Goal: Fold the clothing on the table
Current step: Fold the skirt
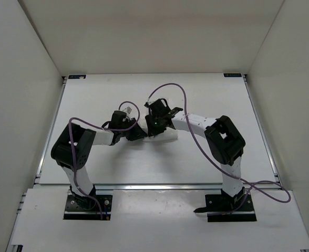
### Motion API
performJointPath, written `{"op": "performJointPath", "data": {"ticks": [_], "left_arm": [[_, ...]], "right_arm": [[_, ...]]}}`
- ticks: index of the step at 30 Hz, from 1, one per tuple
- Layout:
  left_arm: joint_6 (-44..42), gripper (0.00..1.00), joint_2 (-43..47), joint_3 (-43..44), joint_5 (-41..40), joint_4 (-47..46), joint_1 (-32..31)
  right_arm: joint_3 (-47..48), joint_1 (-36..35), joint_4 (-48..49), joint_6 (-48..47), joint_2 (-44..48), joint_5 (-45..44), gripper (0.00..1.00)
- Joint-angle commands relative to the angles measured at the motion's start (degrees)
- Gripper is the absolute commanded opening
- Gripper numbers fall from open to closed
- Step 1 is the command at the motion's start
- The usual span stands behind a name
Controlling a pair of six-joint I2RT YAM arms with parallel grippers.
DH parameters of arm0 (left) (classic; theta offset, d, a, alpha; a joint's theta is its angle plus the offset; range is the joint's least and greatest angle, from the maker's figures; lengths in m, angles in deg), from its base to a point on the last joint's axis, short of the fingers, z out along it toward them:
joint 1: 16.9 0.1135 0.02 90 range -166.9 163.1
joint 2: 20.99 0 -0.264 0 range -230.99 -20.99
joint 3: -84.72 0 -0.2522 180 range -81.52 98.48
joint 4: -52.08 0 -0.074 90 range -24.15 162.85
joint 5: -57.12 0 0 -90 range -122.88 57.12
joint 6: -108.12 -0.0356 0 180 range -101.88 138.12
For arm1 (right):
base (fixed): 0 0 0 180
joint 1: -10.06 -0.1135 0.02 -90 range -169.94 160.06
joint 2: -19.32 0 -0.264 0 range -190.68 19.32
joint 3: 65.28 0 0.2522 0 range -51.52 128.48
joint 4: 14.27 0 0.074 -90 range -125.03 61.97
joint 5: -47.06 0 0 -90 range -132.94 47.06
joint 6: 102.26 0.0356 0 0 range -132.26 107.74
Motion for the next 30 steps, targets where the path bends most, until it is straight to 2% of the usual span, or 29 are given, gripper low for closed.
{"op": "performJointPath", "data": {"ticks": [1, 2, 5, 6, 9, 12, 13, 15, 17, 18, 20, 24, 25, 27, 30], "left_arm": [[0.9, 0.39, 4.1, -2.7, 2.0, -0.2, 1.6], [1.4, 0.44, 5.7, -3.1, 2.6, 0.2, 2.2], [1.0, 0.53, 10.2, -4.2, 2.7, 3.5, 3.6], [1.2, 0.60, 12.5, -4.8, 2.9, 3.7, 3.7], [1.1, 0.63, 18.9, -8.3, 3.3, 5.4, 5.4], [1.6, 0.63, 27.0, -12.7, 4.0, 7.5, 7.4], [1.0, 0.63, 28.8, -13.2, 3.5, 8.3, 8.0], [0.4, 0.64, 33.7, -14.2, 2.7, 11.3, 8.9], [-0.2, 0.65, 39.4, -14.6, 1.6, 15.2, 9.2], [-0.3, 0.65, 40.6, -14.7, 1.2, 15.2, 9.5], [-1.4, 0.65, 44.3, -14.0, 0.4, 20.4, 10.0], [-2.1, 0.66, 48.2, -15.0, 1.1, 23.2, 11.4], [-2.1, 0.66, 48.9, -14.8, 0.9, 23.6, 11.3], [-1.9, 0.66, 50.5, -15.5, 0.8, 24.4, 11.7], [-2.4, 0.66, 51.5, -15.4, 1.0, 25.7, 12.2]], "right_arm": [[3.8, -0.1, -0.1, -0.1, 0.7, 2.2, 0.24], [3.4, -0.5, 0.4, -0.2, 2.9, 1.9, 0.32], [2.7, -0.6, 0.3, 0.1, 9.0, 1.3, 0.41], [2.5, -0.4, 0.6, 0.7, 11.8, 1.6, 0.43], [-0.7, 1.1, 2.6, 1.4, 18.6, 4.1, 0.48], [-6.7, 6.0, 8.2, 2.7, 23.8, 9.0, 0.50], [-8.0, 7.1, 9.6, 3.1, 24.8, 12.3, 0.47], [-12.7, 13.4, 17.4, 6.5, 25.8, 19.3, 0.13], [-16.4, 18.3, 26.3, 11.1, 24.5, 27.2, 0.00], [-17.5, 20.4, 31.4, 14.0, 22.0, 32.1, 0.00], [-16.5, 22.3, 35.7, 17.5, 16.7, 38.6, 0.00], [-11.6, 21.2, 41.3, 23.6, 2.5, 45.5, 0.00], [-11.3, 20.8, 46.1, 26.9, -1.5, 47.5, 0.01], [-10.3, 19.6, 45.0, 29.0, -6.5, 48.0, 0.00], [-8.4, 18.4, 37.3, 27.8, -10.5, 42.1, 0.00]]}}
